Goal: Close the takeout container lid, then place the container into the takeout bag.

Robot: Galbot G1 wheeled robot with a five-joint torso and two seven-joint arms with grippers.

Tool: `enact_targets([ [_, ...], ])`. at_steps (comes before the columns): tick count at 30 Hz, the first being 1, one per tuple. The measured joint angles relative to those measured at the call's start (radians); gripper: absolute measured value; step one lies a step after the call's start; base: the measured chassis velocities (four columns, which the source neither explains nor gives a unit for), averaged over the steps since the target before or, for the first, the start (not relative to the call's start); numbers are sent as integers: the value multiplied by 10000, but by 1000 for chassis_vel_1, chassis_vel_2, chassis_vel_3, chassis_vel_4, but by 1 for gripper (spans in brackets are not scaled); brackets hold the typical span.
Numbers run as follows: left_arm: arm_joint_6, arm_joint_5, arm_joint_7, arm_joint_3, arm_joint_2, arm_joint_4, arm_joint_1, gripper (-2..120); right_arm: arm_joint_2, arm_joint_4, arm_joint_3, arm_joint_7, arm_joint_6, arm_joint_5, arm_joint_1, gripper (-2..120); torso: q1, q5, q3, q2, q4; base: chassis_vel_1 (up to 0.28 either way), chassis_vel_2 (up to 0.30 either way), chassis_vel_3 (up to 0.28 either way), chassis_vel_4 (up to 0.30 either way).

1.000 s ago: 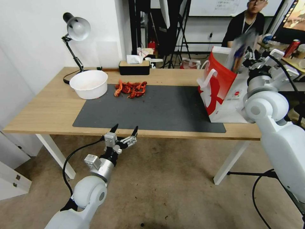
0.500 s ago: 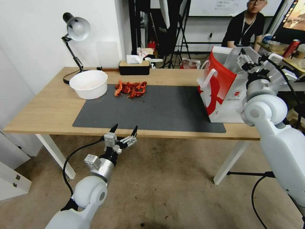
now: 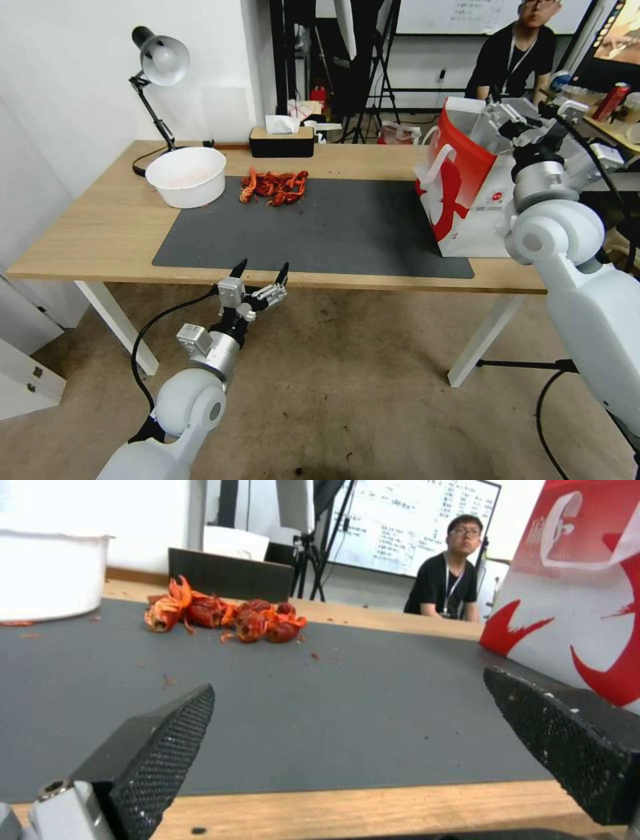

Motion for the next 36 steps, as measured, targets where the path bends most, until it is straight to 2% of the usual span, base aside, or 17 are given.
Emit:
enact_targets([
  [1,0,0,0,0,0,0,0,100,0,0,0,0,0,0,0,100,0,0,0,0,0,0,0,0,0],
  [4,-108,167,46,-117,-17,-1,98,100,-46,351,-6,-1636,558,-304,-858,100,-1,1,0,0,-1,0,0,0,0],
  [5,-108,167,46,-117,-17,-1,98,100,-46,351,-6,-1636,558,-304,-858,100,-1,1,0,0,-1,0,0,0,0],
  [8,-254,522,51,-301,-12,-1,220,100,-136,748,32,-2495,825,-734,-1758,100,-1,-1,0,0,1,0,0,0,0],
  [16,-604,1570,-164,-669,68,33,496,100,-121,1285,447,-3016,1499,-1503,-3742,100,-1,1,1,1,-2,0,0,0,0],
  [20,-823,1822,-308,-838,105,38,700,100,288,1394,732,-3244,1911,-2026,-4926,100,-1,2,0,1,-1,0,0,0,0],
  [22,-984,2023,-438,-975,75,4,954,100,790,1510,1025,-3350,2244,-2571,-6028,100,-2,-3,-1,1,-3,0,0,0,0],
  [24,-991,2034,-446,-983,73,-3,975,100,846,1517,1046,-3357,2279,-2634,-6156,100,-2,-3,-1,2,-3,0,0,0,0],
  [27,-1073,2197,-634,-1144,59,-106,1467,100,1566,1490,1253,-3350,2830,-3437,-7598,100,-2,-2,-1,3,0,0,0,0,0],
  [33,-1119,2382,-792,-1221,17,-105,1705,100,2047,1377,1201,-3163,3139,-3963,-8493,100,-2,-1,-1,2,0,0,0,0,0],
  [36,-1470,2504,-929,-1223,-7,-37,1775,100,2351,1377,1121,-3053,3186,-4051,-8918,100,-2,2,-1,3,-2,0,0,0,0],
])
